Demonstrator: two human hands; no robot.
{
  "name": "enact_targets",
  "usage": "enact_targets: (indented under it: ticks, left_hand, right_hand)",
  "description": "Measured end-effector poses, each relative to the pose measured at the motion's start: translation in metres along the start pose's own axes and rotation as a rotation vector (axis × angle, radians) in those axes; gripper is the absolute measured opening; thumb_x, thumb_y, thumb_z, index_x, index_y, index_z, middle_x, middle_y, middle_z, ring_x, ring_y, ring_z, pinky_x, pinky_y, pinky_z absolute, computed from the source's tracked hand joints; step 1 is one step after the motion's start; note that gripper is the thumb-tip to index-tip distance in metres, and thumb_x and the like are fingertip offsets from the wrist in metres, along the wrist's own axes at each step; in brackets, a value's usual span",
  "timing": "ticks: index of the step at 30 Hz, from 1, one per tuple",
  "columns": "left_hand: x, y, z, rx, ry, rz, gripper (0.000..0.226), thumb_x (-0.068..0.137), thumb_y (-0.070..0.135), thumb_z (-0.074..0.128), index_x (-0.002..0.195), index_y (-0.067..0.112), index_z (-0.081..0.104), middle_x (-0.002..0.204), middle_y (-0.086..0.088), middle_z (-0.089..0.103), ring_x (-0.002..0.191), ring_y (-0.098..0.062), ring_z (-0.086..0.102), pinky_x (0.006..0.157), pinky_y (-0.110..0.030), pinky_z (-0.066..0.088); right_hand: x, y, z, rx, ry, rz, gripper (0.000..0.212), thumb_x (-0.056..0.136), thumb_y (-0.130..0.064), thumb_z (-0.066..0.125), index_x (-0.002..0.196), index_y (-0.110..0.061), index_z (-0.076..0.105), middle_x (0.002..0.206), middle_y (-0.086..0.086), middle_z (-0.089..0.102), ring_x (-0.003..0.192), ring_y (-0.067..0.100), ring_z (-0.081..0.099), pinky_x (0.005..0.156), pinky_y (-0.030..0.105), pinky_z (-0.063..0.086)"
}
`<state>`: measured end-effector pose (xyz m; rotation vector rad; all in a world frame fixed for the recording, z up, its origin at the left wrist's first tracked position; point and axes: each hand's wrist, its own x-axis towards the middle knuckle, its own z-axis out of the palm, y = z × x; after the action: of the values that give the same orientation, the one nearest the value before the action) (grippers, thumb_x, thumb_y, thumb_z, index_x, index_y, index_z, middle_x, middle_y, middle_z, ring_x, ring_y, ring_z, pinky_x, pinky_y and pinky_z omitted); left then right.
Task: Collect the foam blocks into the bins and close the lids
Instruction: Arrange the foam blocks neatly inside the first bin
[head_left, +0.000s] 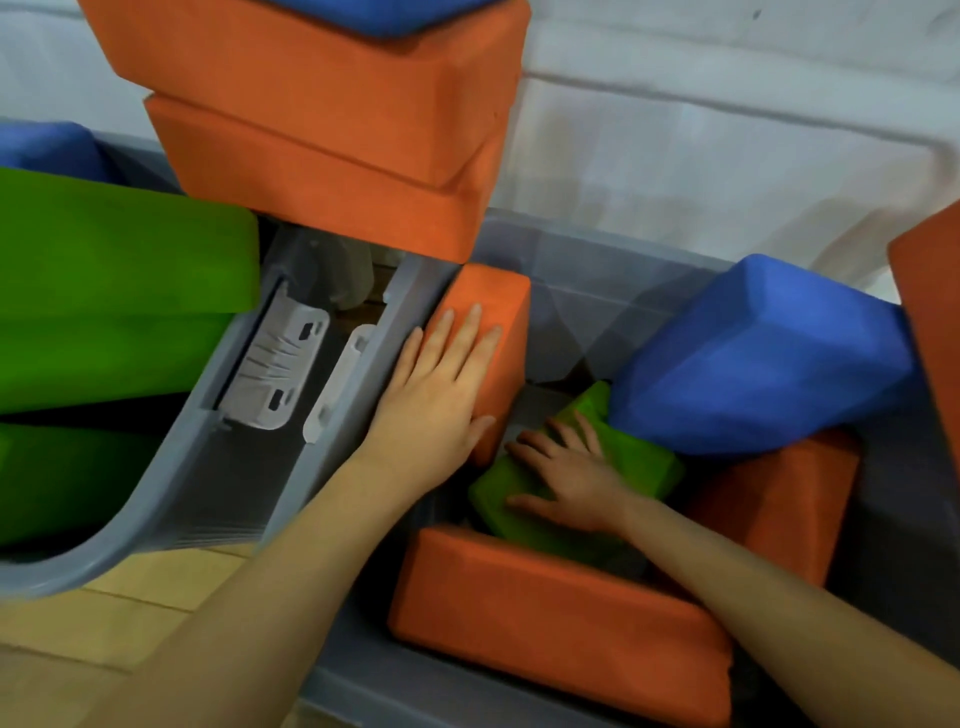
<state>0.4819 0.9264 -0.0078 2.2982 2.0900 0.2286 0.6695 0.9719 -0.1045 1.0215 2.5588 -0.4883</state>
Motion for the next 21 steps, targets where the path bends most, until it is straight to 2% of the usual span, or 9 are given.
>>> enact_targets:
  ticks: [4,6,8,11,15,18,21]
  left_hand:
    - [-0.001,-0.003,0.002,0.026,0.055,0.006,0.078,0.085,0.038,0.063,0.148,0.019,0.023,0.155,-0.006,0.02,0.143,-0.028,0.018,0.113,-0.04,0.007]
    - [-0.002,-0.002,0.005,0.037,0.051,-0.005,0.078,0.085,0.038,0.062,0.149,0.02,0.02,0.156,-0.006,0.018,0.143,-0.028,0.017,0.113,-0.039,0.007]
    - [-0.003,-0.001,0.006,0.038,0.07,-0.015,0.08,0.083,0.035,0.066,0.148,0.018,0.023,0.155,-0.007,0.022,0.142,-0.029,0.021,0.112,-0.039,0.008]
    - [-0.005,0.0,0.009,0.055,0.105,-0.026,0.081,0.074,0.031,0.075,0.143,0.014,0.036,0.148,-0.01,0.036,0.135,-0.033,0.035,0.108,-0.043,0.016]
    - [-0.004,-0.003,0.011,0.067,0.156,-0.016,0.083,0.068,0.032,0.08,0.14,0.012,0.042,0.144,-0.011,0.043,0.132,-0.032,0.041,0.107,-0.047,0.02]
    - [-0.003,-0.004,0.01,0.072,0.169,-0.012,0.083,0.067,0.032,0.081,0.138,0.011,0.044,0.143,-0.012,0.044,0.131,-0.032,0.042,0.107,-0.046,0.022]
    - [-0.004,-0.003,0.008,0.084,0.171,-0.026,0.079,0.066,0.036,0.081,0.136,0.014,0.049,0.14,-0.011,0.048,0.127,-0.038,0.045,0.101,-0.046,0.039]
  right_hand:
    - [0.003,-0.008,0.005,0.026,-0.082,0.041,0.081,0.089,-0.068,0.033,0.151,-0.024,0.005,0.159,0.0,0.004,0.145,0.03,-0.005,0.113,0.047,-0.009]
    - [0.005,-0.011,0.001,0.033,-0.173,0.068,0.084,0.089,-0.068,0.03,0.151,-0.022,-0.004,0.159,0.002,-0.007,0.144,0.029,-0.015,0.113,0.046,-0.012]
    - [0.007,-0.011,-0.007,0.066,-0.239,0.104,0.083,0.089,-0.069,0.027,0.151,-0.023,-0.005,0.158,0.004,-0.011,0.143,0.027,-0.018,0.113,0.046,-0.013]
    - [0.009,-0.023,-0.007,0.082,-0.19,0.151,0.091,0.085,-0.074,0.032,0.151,-0.018,0.003,0.159,0.01,-0.006,0.144,0.031,-0.015,0.113,0.047,-0.01]
    - [0.013,-0.043,0.019,0.099,0.037,0.238,0.11,0.071,-0.079,0.048,0.149,-0.011,0.013,0.158,0.012,0.005,0.143,0.037,-0.012,0.113,0.053,-0.006]
    - [0.017,-0.042,0.023,0.074,0.102,0.241,0.103,0.068,-0.075,0.056,0.144,-0.013,0.026,0.154,0.009,0.02,0.143,0.037,-0.003,0.113,0.054,-0.001]
    - [0.018,-0.043,0.019,0.071,0.131,0.201,0.087,0.068,-0.068,0.062,0.132,-0.013,0.043,0.139,0.008,0.041,0.141,0.037,0.014,0.11,0.06,0.008]
